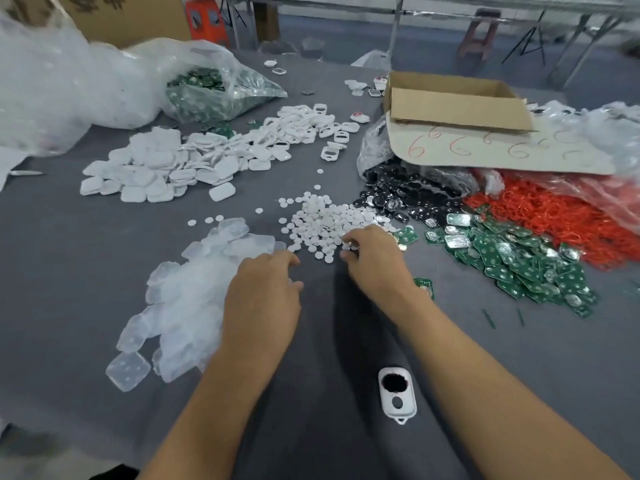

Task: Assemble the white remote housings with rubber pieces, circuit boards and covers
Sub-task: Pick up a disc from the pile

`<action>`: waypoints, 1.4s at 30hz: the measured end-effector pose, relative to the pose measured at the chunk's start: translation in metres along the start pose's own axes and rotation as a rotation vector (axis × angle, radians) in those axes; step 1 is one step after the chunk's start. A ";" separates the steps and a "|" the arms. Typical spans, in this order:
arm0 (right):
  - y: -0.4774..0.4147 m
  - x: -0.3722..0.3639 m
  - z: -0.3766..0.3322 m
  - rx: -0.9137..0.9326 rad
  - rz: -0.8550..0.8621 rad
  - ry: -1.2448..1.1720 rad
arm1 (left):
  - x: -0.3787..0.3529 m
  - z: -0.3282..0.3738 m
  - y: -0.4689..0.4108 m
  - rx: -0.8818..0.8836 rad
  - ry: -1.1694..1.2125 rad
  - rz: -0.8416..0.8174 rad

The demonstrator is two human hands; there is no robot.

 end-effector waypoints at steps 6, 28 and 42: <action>-0.007 0.001 0.028 -0.153 0.049 0.021 | -0.029 0.024 -0.007 -0.040 0.162 -0.057; 0.128 0.068 0.020 0.061 0.132 -0.377 | -0.098 0.013 0.066 0.509 1.194 -0.382; 0.179 0.063 0.036 -0.030 -0.169 -0.639 | -0.083 0.042 0.106 0.254 1.008 -0.485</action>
Point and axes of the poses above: each hand's wrist, its own y-axis away from the middle knuckle, its own x-axis out of the back of the hand, z = x × y, the point moved 10 cm from there along -y, towards the middle knuckle, and after that the axes turned 13 degrees about y, right-handed, at the moved point
